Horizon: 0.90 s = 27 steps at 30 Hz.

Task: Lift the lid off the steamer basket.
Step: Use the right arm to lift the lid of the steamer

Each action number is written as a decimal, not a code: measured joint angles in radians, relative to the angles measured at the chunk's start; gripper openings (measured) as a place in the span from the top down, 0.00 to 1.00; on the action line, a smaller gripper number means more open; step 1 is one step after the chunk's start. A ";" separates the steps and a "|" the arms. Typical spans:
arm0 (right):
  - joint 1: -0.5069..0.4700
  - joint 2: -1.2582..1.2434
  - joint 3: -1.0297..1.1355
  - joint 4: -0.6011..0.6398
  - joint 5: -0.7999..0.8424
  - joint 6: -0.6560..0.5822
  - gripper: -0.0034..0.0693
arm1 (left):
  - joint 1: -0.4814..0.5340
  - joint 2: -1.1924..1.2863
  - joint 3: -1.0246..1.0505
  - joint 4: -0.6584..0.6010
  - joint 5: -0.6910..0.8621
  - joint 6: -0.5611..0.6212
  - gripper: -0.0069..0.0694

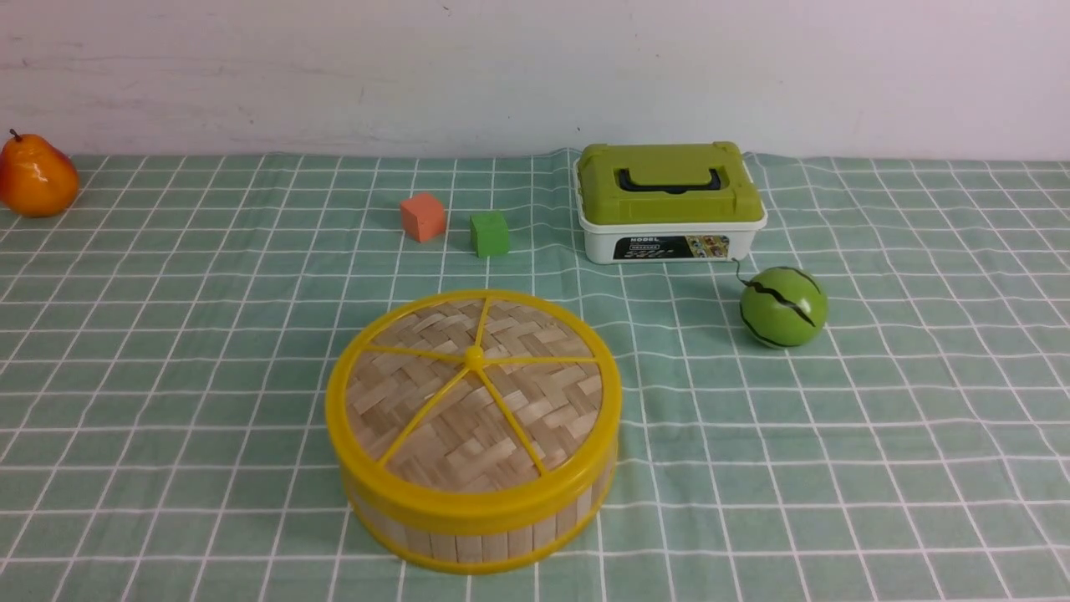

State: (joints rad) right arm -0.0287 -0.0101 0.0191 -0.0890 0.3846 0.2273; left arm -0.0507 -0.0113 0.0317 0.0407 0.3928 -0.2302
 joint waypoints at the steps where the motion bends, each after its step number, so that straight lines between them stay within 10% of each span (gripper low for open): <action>1: 0.000 0.000 0.000 0.000 0.000 0.000 0.62 | 0.000 0.000 0.000 0.000 0.000 0.000 0.60; 27: 0.000 0.000 0.000 0.011 0.000 0.003 0.62 | 0.000 0.000 0.000 0.000 0.000 0.000 0.60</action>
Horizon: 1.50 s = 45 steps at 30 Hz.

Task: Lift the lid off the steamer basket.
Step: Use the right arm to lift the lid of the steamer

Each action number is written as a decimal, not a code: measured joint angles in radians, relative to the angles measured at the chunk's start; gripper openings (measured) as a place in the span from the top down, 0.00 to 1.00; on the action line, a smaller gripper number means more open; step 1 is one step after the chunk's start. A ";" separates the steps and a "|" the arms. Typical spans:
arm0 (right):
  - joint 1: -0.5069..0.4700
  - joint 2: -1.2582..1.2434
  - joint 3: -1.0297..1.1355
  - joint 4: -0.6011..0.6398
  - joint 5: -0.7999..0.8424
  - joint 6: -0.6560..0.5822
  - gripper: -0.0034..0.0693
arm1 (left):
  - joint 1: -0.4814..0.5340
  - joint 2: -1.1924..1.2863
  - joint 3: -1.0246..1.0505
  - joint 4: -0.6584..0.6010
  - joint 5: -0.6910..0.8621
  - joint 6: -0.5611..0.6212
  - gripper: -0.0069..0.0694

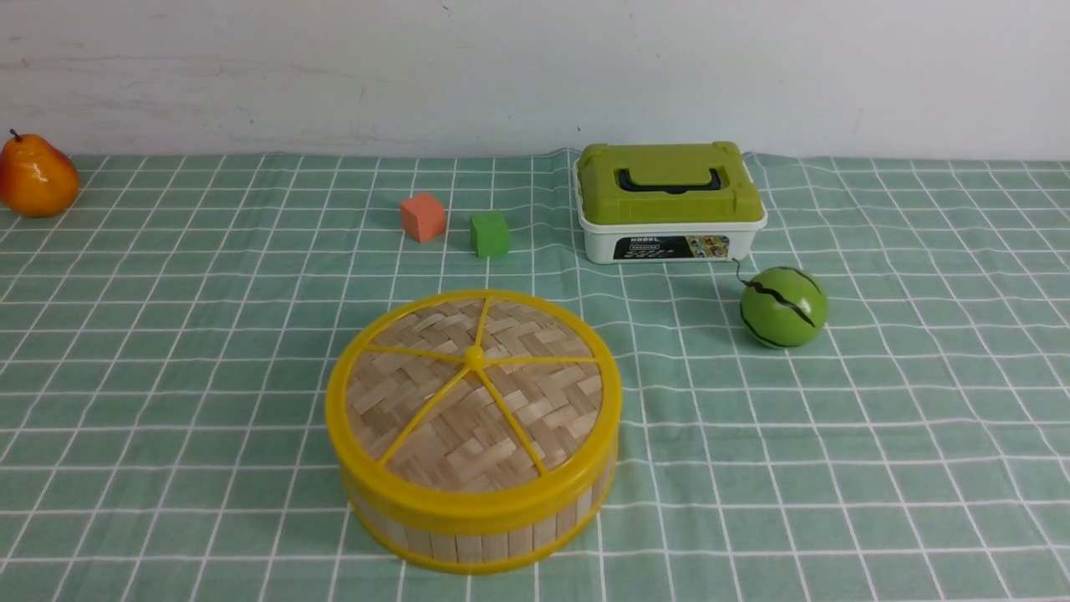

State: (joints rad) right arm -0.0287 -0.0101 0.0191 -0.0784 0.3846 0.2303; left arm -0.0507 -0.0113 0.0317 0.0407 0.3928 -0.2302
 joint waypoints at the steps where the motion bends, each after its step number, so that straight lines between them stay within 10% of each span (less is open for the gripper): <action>1: 0.000 0.000 0.000 0.017 -0.001 0.010 0.62 | 0.000 0.000 0.000 0.000 0.000 0.000 0.60; 11: 0.000 0.000 0.007 0.679 -0.050 0.439 0.62 | 0.000 0.000 0.000 0.000 0.000 0.000 0.60; 22: 0.000 0.000 0.007 0.628 -0.094 0.376 0.62 | 0.000 0.000 0.000 0.000 0.000 0.000 0.60; 28: 0.000 0.001 -0.051 0.596 -0.051 0.181 0.63 | 0.000 0.000 0.000 0.000 0.000 0.000 0.60; 39: 0.004 0.602 -0.738 0.362 0.479 -0.381 0.98 | 0.000 0.000 0.000 0.000 0.000 0.000 0.60; 45: 0.178 0.927 -1.047 0.383 0.690 -0.525 0.97 | 0.000 0.000 0.000 0.000 0.000 0.000 0.60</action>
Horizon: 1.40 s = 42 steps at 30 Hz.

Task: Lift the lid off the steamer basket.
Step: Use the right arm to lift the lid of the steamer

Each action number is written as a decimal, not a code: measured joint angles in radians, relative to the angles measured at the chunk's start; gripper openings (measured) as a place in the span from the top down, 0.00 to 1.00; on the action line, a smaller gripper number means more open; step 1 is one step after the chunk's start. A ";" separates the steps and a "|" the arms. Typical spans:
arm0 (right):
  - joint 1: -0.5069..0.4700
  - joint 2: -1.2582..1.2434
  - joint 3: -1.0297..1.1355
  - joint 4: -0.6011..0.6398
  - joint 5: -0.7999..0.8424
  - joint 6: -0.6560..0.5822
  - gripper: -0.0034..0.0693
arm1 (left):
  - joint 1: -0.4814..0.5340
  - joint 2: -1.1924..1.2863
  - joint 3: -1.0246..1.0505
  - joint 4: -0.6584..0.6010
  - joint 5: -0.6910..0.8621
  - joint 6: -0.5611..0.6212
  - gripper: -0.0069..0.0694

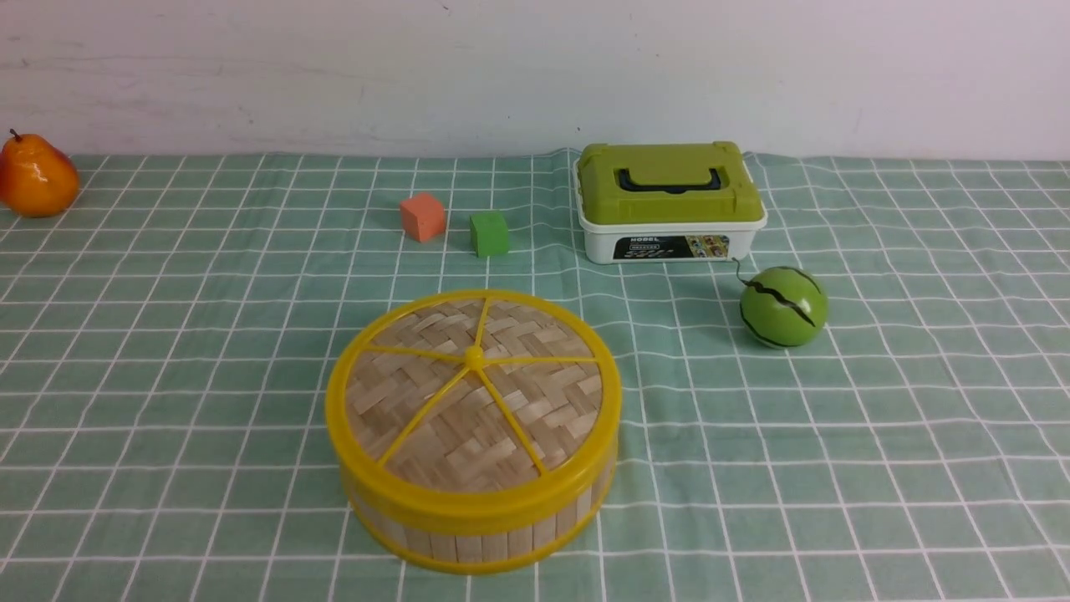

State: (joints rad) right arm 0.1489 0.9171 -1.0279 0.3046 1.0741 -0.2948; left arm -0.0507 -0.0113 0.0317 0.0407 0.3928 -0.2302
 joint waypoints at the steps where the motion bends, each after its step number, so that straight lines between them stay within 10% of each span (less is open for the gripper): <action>1: 0.047 0.056 -0.050 -0.016 0.045 -0.006 0.96 | 0.000 0.000 0.000 0.000 0.000 0.000 0.60; 14: 0.487 0.703 -0.632 -0.290 0.170 0.111 0.94 | 0.000 0.000 0.000 0.000 0.000 0.000 0.60; 21: 0.519 0.961 -0.879 -0.242 0.170 0.126 0.83 | 0.000 0.000 0.000 0.000 0.000 0.000 0.60; 30: 0.519 1.177 -1.036 -0.110 0.065 0.129 0.43 | 0.000 0.000 0.000 0.000 0.000 0.000 0.60; 42: 0.519 1.265 -1.039 -0.094 -0.049 0.130 0.50 | 0.000 0.000 0.000 0.000 0.000 0.000 0.60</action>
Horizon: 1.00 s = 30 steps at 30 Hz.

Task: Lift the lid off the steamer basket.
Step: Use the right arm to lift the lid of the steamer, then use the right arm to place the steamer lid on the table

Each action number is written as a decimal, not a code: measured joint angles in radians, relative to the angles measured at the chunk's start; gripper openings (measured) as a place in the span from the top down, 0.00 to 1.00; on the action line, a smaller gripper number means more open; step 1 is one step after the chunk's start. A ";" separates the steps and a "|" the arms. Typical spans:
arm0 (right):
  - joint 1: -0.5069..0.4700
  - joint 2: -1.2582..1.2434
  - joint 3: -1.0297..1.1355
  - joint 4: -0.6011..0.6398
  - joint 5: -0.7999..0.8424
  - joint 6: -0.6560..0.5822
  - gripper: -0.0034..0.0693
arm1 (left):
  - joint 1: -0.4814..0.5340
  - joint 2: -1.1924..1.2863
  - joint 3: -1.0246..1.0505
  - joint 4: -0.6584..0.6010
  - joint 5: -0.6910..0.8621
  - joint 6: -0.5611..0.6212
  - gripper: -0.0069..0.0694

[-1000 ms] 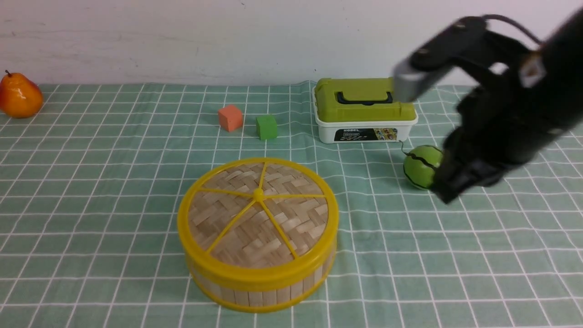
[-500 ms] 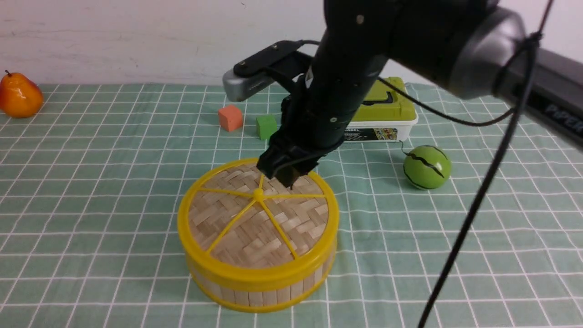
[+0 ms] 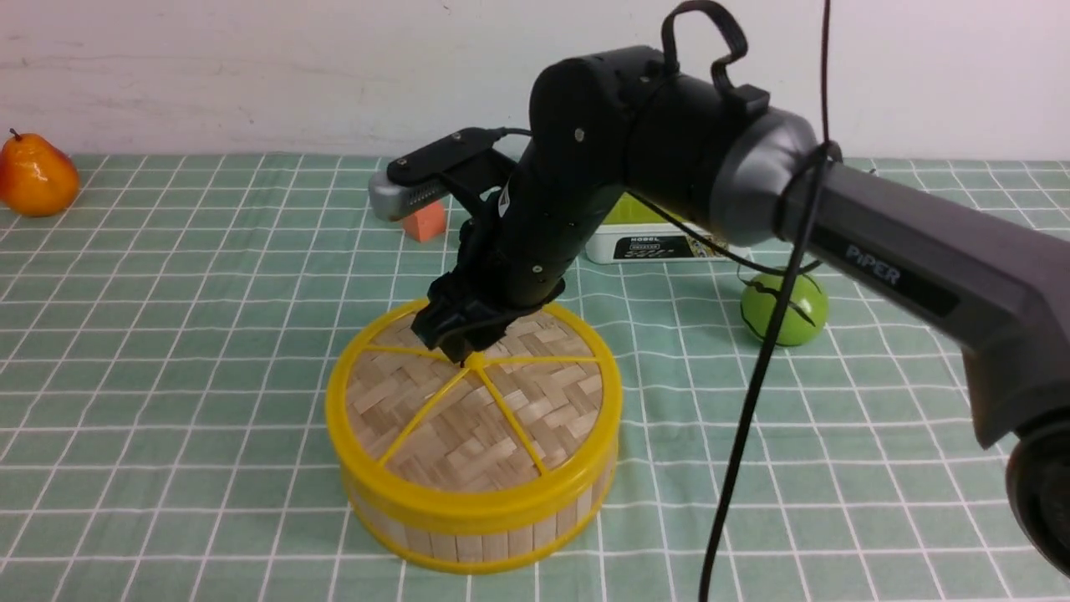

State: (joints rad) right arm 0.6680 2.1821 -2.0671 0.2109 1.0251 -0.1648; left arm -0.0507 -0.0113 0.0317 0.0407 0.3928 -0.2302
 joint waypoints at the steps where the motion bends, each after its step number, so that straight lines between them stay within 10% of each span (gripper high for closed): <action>1: 0.000 0.006 0.000 -0.001 0.000 0.000 0.53 | 0.000 0.000 0.000 0.000 0.000 0.000 0.60; 12: 0.001 0.021 -0.005 -0.001 0.018 0.000 0.84 | 0.000 0.000 0.000 0.000 0.000 0.000 0.60; 30: -0.103 -0.458 0.117 -0.252 0.220 -0.002 0.84 | 0.000 0.000 0.000 0.000 0.000 0.000 0.60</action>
State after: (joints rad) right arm 0.5645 1.7245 -1.9504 -0.0413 1.2447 -0.1670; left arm -0.0507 -0.0113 0.0317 0.0407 0.3928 -0.2302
